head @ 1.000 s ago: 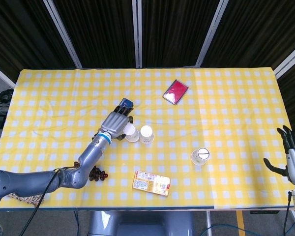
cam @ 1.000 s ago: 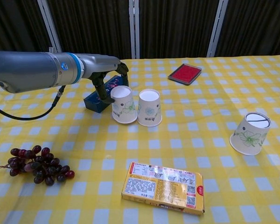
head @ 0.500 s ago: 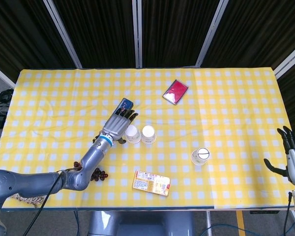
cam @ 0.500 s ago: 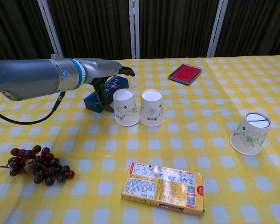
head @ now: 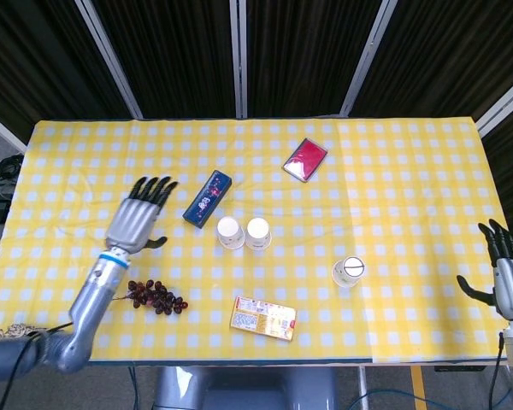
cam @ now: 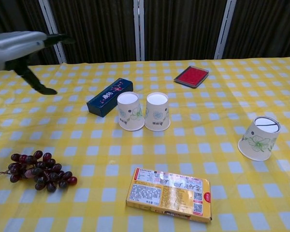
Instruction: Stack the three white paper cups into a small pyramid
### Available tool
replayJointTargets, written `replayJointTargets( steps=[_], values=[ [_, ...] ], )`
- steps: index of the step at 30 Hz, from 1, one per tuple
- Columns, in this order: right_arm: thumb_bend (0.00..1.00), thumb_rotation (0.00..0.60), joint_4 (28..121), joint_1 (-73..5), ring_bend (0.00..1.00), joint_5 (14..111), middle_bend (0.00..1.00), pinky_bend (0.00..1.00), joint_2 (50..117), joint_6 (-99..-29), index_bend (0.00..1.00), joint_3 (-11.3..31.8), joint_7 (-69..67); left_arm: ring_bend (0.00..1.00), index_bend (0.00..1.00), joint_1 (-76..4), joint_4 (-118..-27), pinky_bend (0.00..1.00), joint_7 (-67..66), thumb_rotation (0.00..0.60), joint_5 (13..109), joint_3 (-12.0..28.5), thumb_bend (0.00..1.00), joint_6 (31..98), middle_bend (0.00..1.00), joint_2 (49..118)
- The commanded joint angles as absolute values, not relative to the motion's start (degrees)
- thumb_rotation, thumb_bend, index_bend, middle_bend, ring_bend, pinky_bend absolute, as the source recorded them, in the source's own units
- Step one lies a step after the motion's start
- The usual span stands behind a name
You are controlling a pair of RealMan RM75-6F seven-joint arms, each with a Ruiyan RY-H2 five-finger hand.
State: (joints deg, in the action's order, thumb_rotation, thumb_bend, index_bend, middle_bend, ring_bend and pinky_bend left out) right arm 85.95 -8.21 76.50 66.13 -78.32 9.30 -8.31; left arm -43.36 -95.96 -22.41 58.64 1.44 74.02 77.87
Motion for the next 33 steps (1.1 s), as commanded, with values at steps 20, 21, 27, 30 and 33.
replayJointTargets(
  steps=[20, 21, 27, 30, 33],
  values=[
    [0.16, 0.6, 107.3, -26.2, 0.0, 64.5, 0.0, 0.0, 71.2, -61.1, 0.24, 13.3, 26.1, 0.0, 0.0, -25.7, -97.0, 0.0, -0.1, 0.6, 76.2, -5.1, 0.18, 86.1, 0.0, 64.6],
    [0.16, 0.6, 107.5, -26.8, 0.0, 63.2, 0.0, 0.0, 71.7, -60.8, 0.24, 13.3, 27.4, 0.0, 0.0, -25.6, -96.9, 0.0, 0.3, 0.6, 76.4, -5.0, 0.18, 85.9, 0.0, 64.5],
    [0.16, 0.6, 109.2, -30.0, 0.0, 55.3, 0.0, 0.0, 72.8, -59.7, 0.24, 13.0, 33.9, 0.0, 0.0, -25.0, -96.1, 0.0, 1.7, 0.6, 77.0, -3.8, 0.18, 84.2, 0.0, 64.1],
    [0.16, 0.6, 110.0, -31.0, 0.0, 52.7, 0.0, 0.0, 72.9, -60.1, 0.24, 12.8, 35.6, 0.0, 0.0, -24.7, -96.1, 0.0, 1.8, 0.6, 77.2, -3.2, 0.18, 83.6, 0.0, 64.1],
    [0.16, 0.6, 110.4, -31.7, 0.0, 50.7, 0.0, 0.0, 72.9, -60.3, 0.26, 12.4, 36.8, 0.0, 0.0, -24.6, -96.1, 0.0, 1.6, 0.6, 77.5, -2.8, 0.18, 83.0, 0.0, 64.1]
  ],
)
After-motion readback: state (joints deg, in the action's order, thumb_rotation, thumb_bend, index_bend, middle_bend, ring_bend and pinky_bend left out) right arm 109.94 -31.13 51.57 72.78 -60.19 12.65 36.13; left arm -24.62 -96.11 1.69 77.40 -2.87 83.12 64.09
